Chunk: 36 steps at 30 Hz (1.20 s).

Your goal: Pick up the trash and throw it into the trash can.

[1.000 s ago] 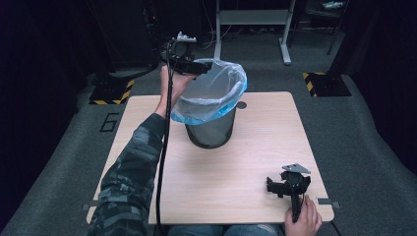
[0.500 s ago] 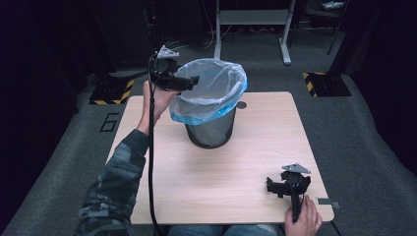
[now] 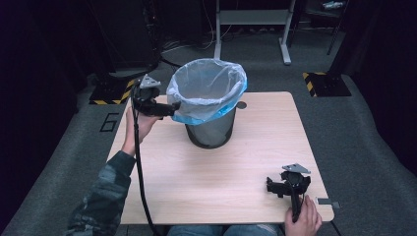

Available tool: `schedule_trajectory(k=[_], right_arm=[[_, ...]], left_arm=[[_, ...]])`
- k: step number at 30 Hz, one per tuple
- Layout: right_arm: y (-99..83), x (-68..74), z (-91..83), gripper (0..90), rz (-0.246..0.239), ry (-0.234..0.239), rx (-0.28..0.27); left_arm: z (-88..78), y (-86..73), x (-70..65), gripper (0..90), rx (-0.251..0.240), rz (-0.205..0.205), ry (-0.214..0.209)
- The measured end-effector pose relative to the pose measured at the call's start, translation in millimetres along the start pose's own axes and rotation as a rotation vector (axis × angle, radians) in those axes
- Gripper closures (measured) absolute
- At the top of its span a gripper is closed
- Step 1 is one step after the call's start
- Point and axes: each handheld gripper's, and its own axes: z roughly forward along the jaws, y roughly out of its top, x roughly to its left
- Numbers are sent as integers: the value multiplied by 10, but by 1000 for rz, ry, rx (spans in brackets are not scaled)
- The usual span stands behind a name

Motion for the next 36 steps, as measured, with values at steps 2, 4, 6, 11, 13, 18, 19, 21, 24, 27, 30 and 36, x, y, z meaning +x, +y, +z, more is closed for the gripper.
schedule_trajectory(k=[2,4,6,11,13,18,19,21,24,27,30,36], right_arm=[[0,0,0,0,0,0,0],[0,0,0,0,0,0,0],[0,0,0,0,0,0,0],[0,0,0,0,-1,0,-1],[0,0,0,0,0,0,0],[0,0,0,0,-1,0,-1],[0,0,0,0,-1,0,0],[0,0,0,0,-1,0,0],[0,0,0,0,0,0,0],[0,0,0,0,-1,0,0],[0,2,0,0,2,0,0],[-1,1,0,0,1,1,0]], left_arm=[[54,-250,102,78,2,-28,-17],[91,-393,165,71,11,-51,-29],[141,-572,231,62,35,-69,-24],[267,-1014,357,52,97,-134,-11],[342,-1199,375,50,131,-149,-16],[531,-1620,361,36,215,-147,-38],[566,-1701,354,30,238,-160,-37],[637,-1851,342,22,284,-176,-28],[694,-2029,347,2,313,-191,-19],[716,-2170,339,0,300,-184,-14],[707,-2238,288,1,269,-119,12],[706,-2266,269,0,241,-146,78]])
